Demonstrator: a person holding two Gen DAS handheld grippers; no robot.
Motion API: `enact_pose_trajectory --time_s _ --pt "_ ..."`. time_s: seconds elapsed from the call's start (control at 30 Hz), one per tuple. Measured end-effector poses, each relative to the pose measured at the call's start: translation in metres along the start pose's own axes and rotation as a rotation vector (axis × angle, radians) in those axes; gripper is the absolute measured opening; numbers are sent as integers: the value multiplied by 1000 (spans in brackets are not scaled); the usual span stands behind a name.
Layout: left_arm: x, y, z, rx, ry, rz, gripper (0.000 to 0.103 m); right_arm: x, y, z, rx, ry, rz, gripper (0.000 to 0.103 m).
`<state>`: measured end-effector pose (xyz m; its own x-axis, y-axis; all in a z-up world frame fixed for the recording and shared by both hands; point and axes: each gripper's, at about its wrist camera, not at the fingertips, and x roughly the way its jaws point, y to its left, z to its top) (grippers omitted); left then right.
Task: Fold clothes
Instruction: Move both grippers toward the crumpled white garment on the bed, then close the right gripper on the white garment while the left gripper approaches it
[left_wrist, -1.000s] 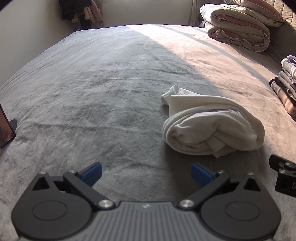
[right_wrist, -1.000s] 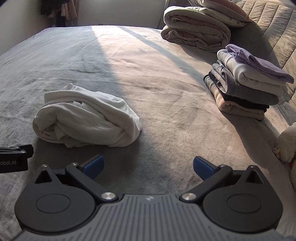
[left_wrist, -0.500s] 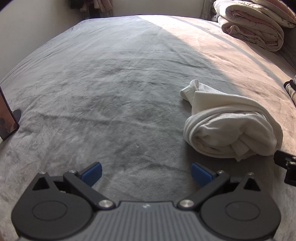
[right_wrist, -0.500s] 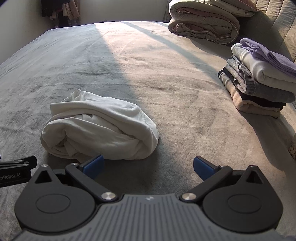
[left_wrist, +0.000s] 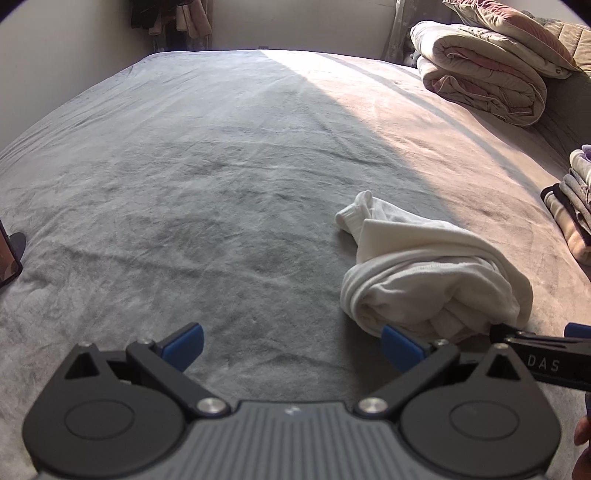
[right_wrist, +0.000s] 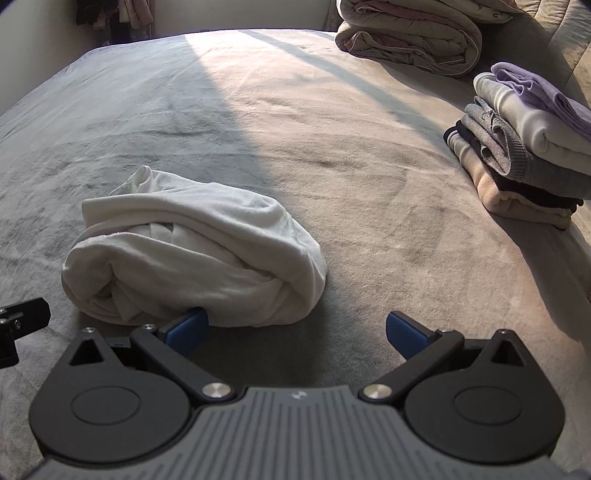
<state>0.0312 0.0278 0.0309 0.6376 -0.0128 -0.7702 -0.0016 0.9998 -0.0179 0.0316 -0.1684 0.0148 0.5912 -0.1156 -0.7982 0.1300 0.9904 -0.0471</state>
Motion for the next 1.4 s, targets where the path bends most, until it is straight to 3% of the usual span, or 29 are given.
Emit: enact_pose_trajectory --time_s 0.33,0.57,0.83,1.0,1.17,1.23,1.33,1.4 --pt "4 -1 -2 17 -2 11 103 18 -6 -3 14 62 -24 103" --pt "12 1 -3 23 13 34 103 28 -14 -8 28 95 9 103" --pt "41 -4 -17 102 55 87 103 24 -12 -16 -61 20 38 103" --pt "46 7 -25 82 20 25 103 10 -16 -11 -59 -1 82 103" --pt "45 9 -27 105 14 -10 103 -20 -7 -8 -73 -138 182 94" --pt "43 11 -21 99 45 -26 103 -28 -3 -5 -78 -187 233 85" --pt "34 20 -15 42 36 -109 102 -31 2 1 -60 -207 316 69" --pt "27 26 -14 10 16 -152 102 -28 4 5 -30 -197 372 65"
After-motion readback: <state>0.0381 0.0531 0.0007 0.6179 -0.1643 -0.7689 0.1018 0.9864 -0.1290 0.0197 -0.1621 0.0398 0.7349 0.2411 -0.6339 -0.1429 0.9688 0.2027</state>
